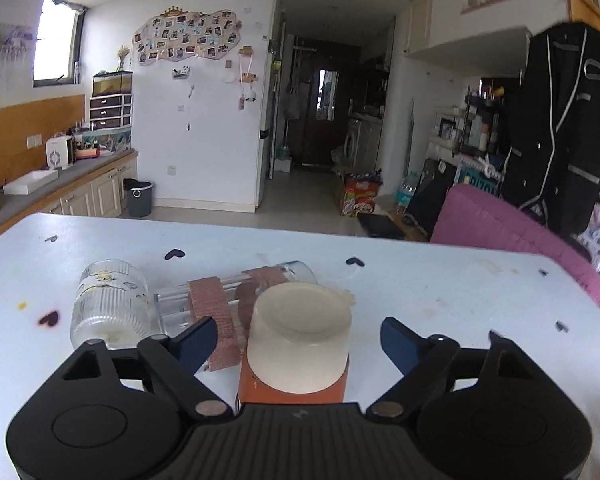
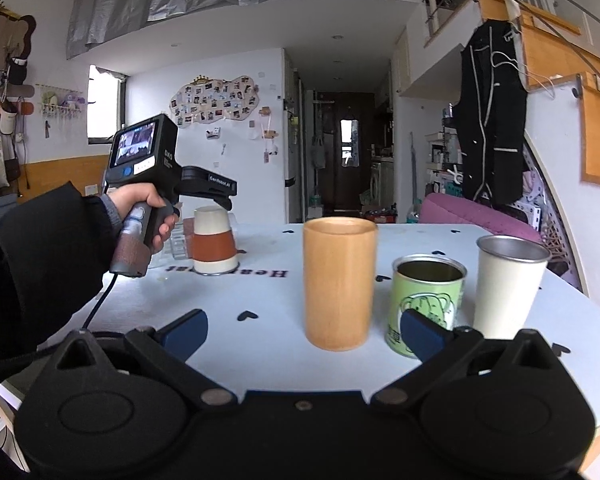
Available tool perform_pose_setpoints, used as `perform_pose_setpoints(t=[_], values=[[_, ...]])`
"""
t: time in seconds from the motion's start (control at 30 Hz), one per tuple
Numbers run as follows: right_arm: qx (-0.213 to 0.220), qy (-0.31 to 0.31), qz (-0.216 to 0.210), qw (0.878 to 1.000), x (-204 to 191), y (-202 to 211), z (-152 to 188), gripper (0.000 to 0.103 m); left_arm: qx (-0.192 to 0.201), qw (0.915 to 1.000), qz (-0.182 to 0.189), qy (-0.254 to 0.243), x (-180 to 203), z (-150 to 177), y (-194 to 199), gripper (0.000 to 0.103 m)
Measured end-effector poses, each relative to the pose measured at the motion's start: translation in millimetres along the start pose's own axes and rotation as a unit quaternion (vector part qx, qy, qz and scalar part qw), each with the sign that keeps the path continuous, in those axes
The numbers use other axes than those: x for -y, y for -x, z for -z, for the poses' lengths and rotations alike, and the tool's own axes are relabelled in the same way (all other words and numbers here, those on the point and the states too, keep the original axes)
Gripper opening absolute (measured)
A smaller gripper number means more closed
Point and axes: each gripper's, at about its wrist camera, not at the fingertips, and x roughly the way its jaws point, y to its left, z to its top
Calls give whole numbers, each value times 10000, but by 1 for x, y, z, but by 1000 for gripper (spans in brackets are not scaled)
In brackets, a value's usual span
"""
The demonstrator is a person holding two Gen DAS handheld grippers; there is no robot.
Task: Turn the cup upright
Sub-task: 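Move the left gripper to the upside-down brown-sleeved cup and grasp it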
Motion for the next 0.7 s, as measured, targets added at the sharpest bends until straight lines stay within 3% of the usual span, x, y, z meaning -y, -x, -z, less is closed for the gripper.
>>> perform_pose_setpoints(t=[0.1, 0.23, 0.27, 0.47, 0.7], values=[[-15, -31, -17, 10000, 2, -1, 2, 103, -132, 9994, -46, -324, 9, 4, -9, 81], [-23, -14, -49, 10000, 2, -1, 2, 103, -258, 9961, -311, -789, 19, 11, -18, 65], [-25, -14, -53, 10000, 2, -1, 2, 103, -221, 9951, -346, -902, 20, 13, -17, 65], [-22, -13, -56, 10000, 2, -1, 1, 103, -392, 9938, -72, -1034, 14, 17, 2, 65], [27, 28, -124, 9999, -4, 0, -1, 103, -579, 9878, 371, -1398, 9, 41, 55, 65]])
